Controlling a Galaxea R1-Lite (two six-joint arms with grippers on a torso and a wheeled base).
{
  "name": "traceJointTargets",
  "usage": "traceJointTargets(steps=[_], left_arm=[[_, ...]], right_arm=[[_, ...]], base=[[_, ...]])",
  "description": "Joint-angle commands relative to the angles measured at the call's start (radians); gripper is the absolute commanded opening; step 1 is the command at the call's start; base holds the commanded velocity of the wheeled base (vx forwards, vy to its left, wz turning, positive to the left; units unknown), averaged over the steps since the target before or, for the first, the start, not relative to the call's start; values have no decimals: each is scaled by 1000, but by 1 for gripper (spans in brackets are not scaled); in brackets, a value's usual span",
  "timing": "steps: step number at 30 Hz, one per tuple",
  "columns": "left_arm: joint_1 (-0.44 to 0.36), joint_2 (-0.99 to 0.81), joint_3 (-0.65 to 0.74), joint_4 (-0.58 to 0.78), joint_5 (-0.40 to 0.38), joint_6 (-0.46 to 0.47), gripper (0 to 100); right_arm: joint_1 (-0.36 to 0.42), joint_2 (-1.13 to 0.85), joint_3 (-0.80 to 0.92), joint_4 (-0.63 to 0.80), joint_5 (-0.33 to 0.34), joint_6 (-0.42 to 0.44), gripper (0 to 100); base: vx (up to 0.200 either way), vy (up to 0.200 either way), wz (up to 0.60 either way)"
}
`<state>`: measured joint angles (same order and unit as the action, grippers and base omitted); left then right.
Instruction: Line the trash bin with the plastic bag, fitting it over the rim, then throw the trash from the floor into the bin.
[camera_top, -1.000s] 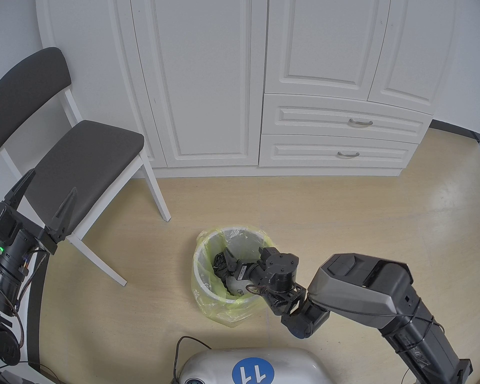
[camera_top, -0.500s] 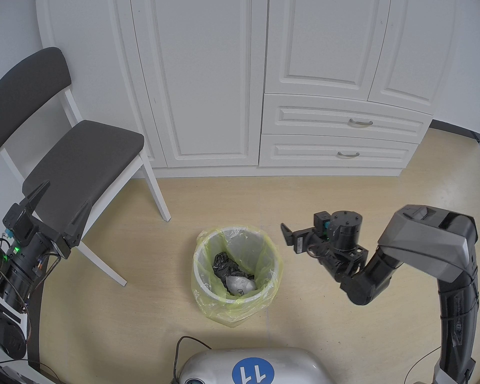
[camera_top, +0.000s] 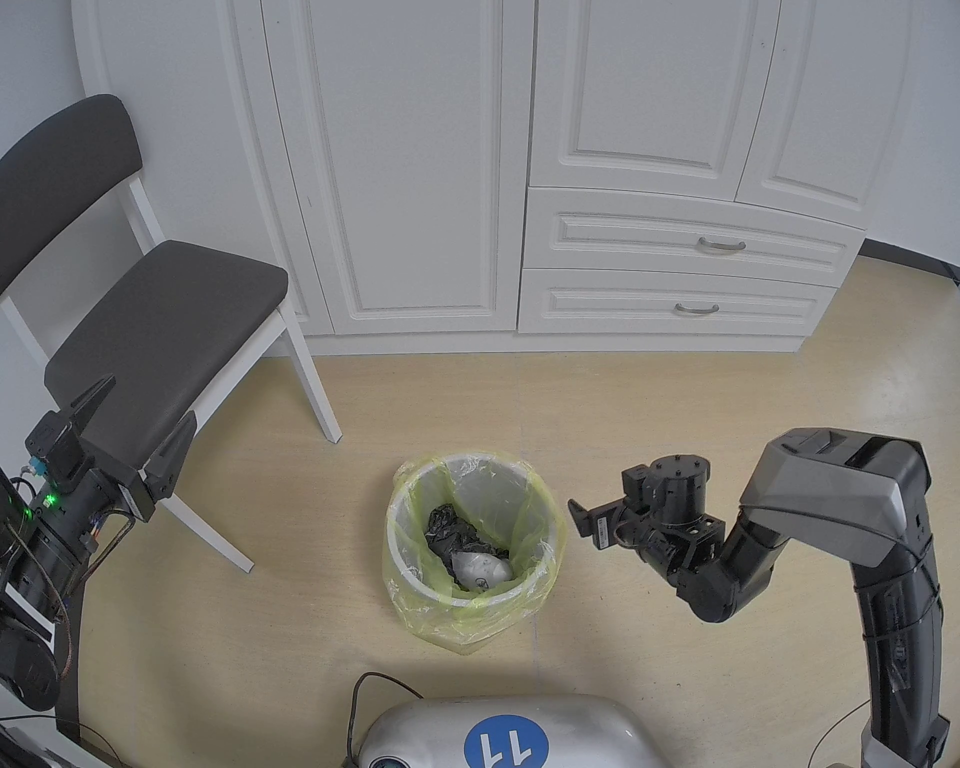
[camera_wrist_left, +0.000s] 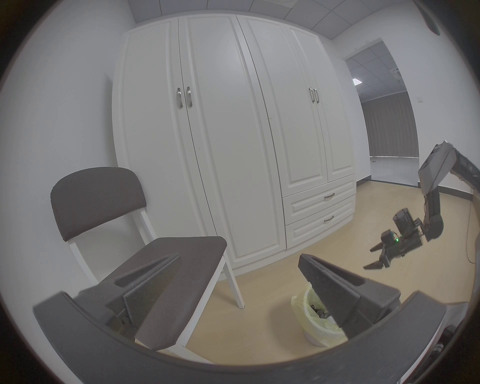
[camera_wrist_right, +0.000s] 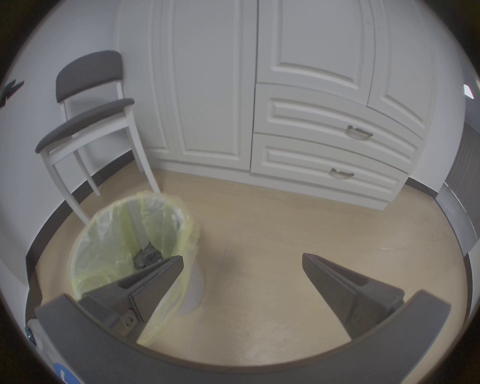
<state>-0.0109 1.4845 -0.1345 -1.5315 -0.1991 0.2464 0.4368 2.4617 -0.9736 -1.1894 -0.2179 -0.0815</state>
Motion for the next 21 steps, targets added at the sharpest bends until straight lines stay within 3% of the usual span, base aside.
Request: traceJointTargets(steps=[1,14,21], left_arm=[[6,3,-2,-1,0,-1,100],[6,2,-2,-1,-2,1,100],[6,3,-2,-1,-2,2,100]], right_arm=[[19,120,-48,-4,-1,2,100],[8,215,-146,-9,0,12,100],[8,237,-226,28,0,97,100]], base=[[0,0,0],[0,0,0],[0,0,0]])
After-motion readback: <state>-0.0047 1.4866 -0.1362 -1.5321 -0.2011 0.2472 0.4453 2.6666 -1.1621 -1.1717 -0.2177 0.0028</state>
